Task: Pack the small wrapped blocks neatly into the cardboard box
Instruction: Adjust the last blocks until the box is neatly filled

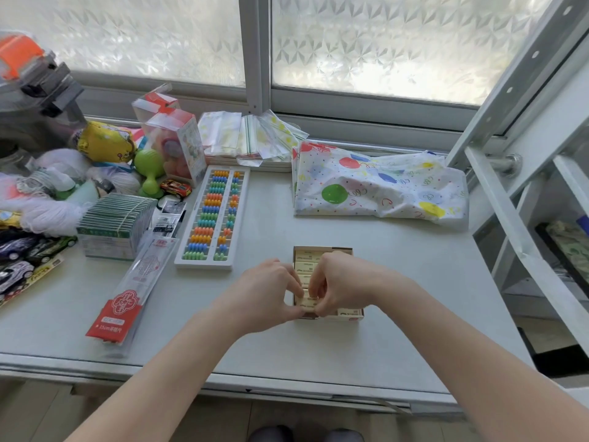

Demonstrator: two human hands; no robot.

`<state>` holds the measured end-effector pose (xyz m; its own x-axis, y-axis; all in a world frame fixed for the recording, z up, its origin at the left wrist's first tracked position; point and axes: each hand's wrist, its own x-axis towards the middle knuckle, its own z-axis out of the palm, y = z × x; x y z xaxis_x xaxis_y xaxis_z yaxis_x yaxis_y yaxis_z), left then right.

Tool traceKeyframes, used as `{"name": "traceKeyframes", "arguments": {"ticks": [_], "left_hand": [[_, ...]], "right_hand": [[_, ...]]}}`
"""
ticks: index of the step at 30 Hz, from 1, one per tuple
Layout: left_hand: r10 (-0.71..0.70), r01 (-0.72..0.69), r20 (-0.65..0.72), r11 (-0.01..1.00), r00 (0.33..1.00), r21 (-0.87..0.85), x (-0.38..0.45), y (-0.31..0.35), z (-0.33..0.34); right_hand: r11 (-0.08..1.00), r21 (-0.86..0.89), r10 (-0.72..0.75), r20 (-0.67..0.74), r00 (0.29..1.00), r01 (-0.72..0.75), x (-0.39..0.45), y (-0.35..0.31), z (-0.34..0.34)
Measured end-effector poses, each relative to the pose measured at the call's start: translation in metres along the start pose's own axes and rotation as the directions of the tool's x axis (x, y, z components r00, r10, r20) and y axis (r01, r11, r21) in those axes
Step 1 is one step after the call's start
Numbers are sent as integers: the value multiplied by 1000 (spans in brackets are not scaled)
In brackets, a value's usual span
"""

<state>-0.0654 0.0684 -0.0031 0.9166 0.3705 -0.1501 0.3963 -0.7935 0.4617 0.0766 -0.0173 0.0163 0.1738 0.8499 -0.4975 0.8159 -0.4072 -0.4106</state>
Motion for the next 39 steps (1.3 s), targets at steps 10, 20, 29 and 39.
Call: {"name": "traceKeyframes", "arguments": {"ticks": [10,20,29,39], "left_hand": [[-16,12,59,998,998,57,7,6,-6],[-29,17,86,991,996,131,10,13,-11],[-103,101,4,987,995,122,11,16,1],[-176,184,-59,962,983,202,14,27,6]], "right_hand": [[985,167,25,75,997,-38,4,10,-5],[976,206,61,28,998,-65,4,6,0],[980,172,106,-49,993,-97,7,-1,8],[966,252,59,-18,998,-52,-3,17,0]]}}
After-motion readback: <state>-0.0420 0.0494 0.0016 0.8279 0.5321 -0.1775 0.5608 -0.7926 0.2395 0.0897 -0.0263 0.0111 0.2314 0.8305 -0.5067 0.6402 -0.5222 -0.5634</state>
